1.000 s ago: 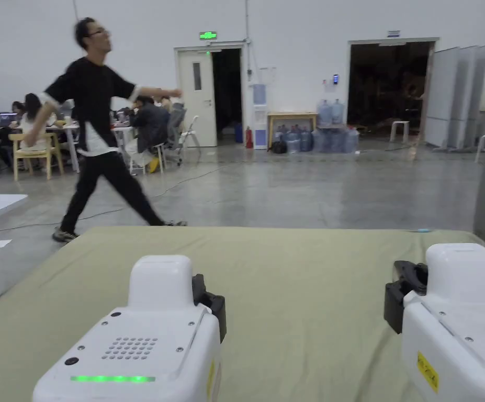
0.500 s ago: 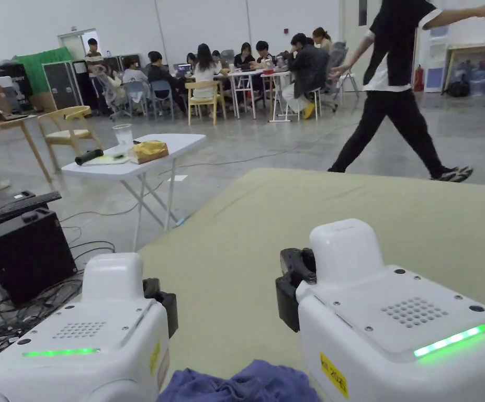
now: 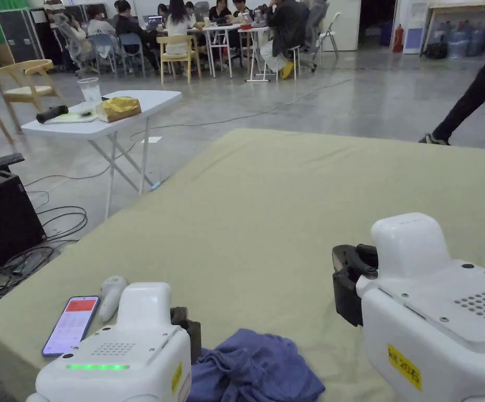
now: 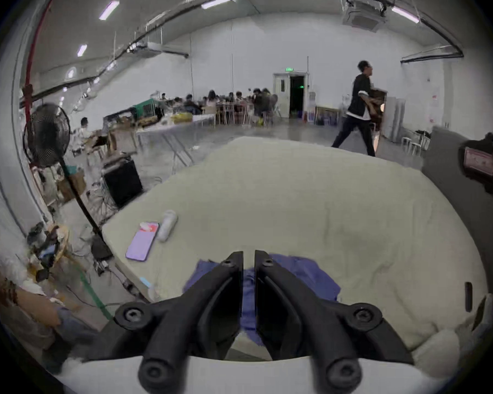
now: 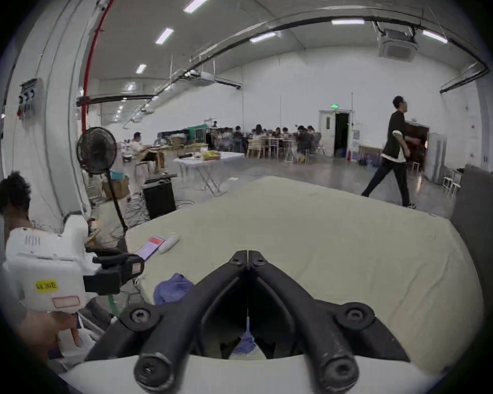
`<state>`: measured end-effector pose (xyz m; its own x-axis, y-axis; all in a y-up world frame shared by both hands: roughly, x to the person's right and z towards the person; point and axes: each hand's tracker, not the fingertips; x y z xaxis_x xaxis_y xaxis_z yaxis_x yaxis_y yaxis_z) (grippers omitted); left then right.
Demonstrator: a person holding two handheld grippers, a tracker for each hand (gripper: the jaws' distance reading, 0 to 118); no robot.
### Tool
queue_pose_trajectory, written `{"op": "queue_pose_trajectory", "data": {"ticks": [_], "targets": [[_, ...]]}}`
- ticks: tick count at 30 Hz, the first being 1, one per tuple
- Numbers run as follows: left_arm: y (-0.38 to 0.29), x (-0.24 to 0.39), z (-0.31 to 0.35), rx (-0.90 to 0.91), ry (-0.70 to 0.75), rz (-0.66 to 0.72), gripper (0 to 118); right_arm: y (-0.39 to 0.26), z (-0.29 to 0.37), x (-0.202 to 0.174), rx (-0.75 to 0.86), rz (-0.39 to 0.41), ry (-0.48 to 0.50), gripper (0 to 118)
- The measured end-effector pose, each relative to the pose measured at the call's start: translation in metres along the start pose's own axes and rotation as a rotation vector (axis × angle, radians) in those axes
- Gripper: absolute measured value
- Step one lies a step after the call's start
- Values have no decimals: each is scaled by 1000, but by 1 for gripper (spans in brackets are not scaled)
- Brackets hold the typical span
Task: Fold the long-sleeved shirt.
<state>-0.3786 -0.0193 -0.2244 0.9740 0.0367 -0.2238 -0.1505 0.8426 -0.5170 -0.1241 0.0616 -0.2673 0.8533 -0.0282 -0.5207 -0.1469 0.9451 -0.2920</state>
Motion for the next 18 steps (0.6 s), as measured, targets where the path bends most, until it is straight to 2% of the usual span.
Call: {"op": "queue_pose_trajectory", "data": {"ticks": [2,3,4,5,6,7,14,18], "targets": [[-8,-5,-13,-29,-5,33,2,-3,-3,2,-7,1,-2,0],[-10,-7,-20,-35,-8,55,7,-4,-5,2,-10,3,-1,0],[-14,-10,-28,-51,-20,75,35,-5,-8,2,-12,6,0,0],[-17,-14,-40,-71,-50,102,83,-7,-9,3,-17,9,1,0],[-21,-15,-54,-173,-77,106,117,-9,-12,4,-24,12,3,0],[-24,-16,-59,-228,-91,154,114,-11,-14,5,-32,15,6,0],[-48,5,-130,-353,-101,109,115,-25,-20,27,-87,18,-32,0],[-60,22,-169,-446,-147,138,115,-27,-16,44,-98,3,-68,0]]}}
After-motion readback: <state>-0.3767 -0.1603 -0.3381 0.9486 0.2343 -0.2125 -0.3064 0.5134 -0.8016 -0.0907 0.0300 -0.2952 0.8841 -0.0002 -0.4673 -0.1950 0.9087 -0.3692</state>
